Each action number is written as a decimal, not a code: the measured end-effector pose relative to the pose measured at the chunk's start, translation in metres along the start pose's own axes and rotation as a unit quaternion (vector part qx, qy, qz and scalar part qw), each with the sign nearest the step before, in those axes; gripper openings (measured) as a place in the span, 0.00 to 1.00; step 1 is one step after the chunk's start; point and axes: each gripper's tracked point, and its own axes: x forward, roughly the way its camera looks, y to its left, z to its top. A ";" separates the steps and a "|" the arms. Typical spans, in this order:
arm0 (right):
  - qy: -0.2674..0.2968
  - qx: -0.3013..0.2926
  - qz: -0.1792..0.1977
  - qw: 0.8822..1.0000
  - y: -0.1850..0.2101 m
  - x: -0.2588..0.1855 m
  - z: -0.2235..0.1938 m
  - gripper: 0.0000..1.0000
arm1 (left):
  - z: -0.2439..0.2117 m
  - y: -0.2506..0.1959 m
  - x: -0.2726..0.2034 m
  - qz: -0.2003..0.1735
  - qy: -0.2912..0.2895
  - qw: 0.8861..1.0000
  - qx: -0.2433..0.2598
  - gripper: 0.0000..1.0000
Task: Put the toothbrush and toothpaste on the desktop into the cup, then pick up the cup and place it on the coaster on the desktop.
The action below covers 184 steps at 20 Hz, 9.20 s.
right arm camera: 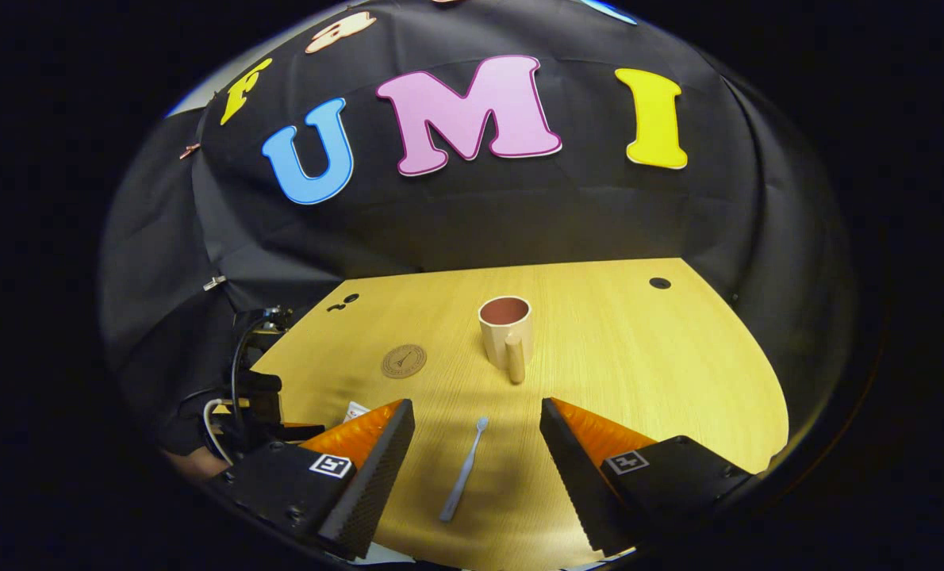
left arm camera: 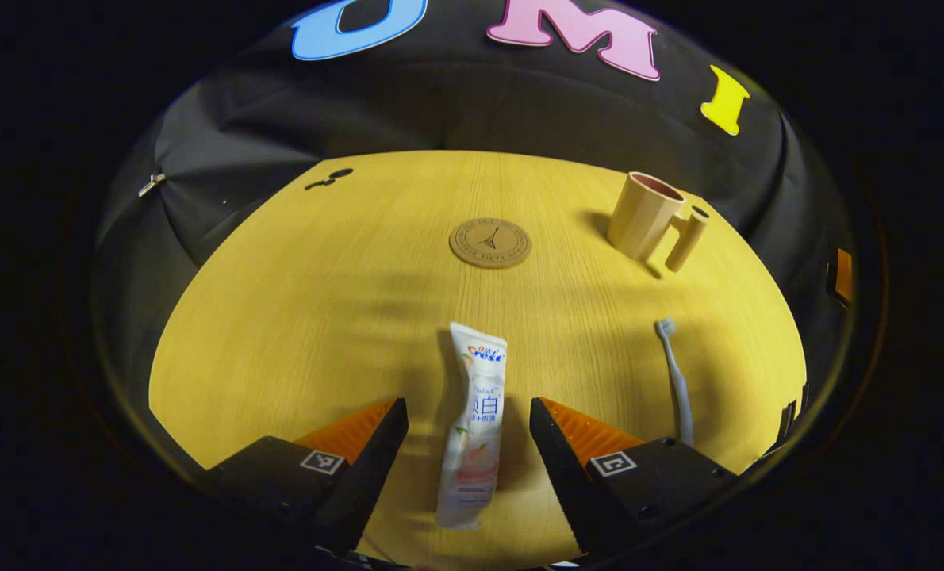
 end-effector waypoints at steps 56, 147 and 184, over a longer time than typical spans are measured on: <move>0.288 -0.002 -0.106 0.952 0.002 0.101 -0.150 0.10 | 0.003 0.010 -0.080 -0.092 0.000 0.996 0.000 0.24; -0.215 0.062 0.071 0.972 -0.076 0.221 0.143 0.06 | 0.137 -0.124 -0.023 -0.231 -0.246 0.939 -0.074 0.98; 0.168 -0.013 0.024 0.985 -0.048 0.144 0.076 0.98 | 0.077 -0.073 -0.068 -0.125 -0.193 0.968 -0.098 0.97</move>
